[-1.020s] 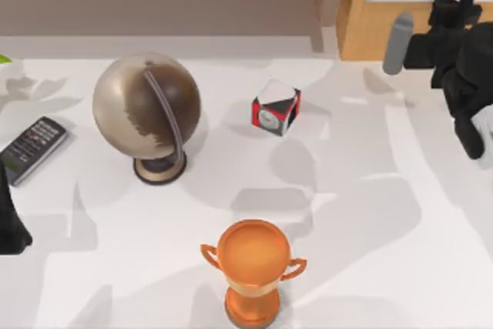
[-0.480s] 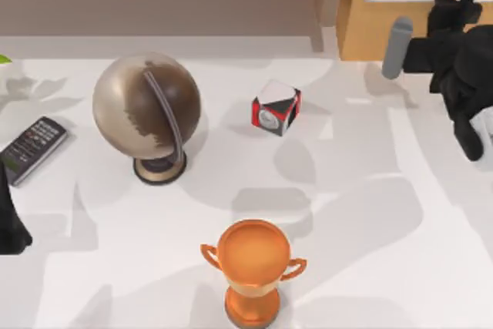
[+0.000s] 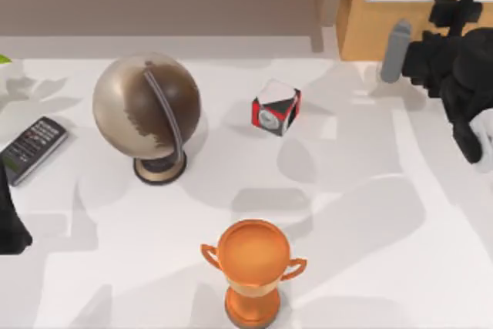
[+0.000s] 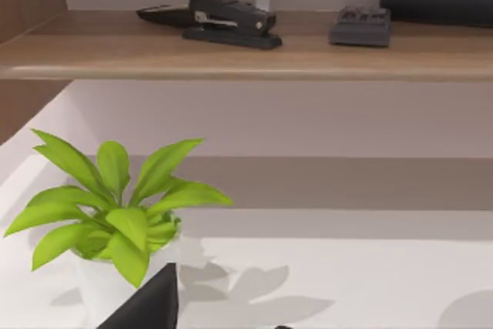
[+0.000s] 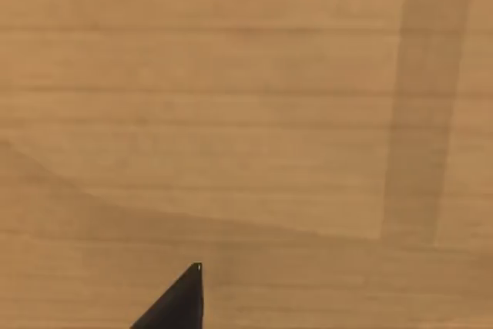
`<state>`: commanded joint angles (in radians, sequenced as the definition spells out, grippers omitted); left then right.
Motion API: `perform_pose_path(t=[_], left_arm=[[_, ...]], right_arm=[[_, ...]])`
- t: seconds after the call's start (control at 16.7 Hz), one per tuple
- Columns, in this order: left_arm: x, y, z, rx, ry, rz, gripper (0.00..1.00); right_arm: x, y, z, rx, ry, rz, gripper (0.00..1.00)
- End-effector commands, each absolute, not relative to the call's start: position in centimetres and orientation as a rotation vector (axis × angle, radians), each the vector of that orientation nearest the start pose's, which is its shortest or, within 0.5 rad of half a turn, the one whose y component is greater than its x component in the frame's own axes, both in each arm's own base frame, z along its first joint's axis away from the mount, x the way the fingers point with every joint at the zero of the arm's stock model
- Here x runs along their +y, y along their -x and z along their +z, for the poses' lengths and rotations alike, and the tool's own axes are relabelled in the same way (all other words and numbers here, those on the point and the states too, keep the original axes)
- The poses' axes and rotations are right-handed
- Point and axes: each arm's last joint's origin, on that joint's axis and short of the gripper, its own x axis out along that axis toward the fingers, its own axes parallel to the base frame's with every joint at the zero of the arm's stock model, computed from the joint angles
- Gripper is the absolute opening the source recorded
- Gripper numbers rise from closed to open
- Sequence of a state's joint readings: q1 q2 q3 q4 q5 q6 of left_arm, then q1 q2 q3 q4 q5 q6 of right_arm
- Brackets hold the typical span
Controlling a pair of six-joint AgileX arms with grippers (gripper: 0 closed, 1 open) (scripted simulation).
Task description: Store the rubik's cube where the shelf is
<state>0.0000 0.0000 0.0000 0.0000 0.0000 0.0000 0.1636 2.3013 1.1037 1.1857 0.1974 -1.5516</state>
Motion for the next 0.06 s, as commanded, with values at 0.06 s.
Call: perform_pose_path(t=[0.06], left_arm=[[-0.12,-10.57,16.00,0.000,0.000,0.000,1.00]], right_arm=[[7.08,-43.93,8.83,0.013,1.565,0.002,1.00]])
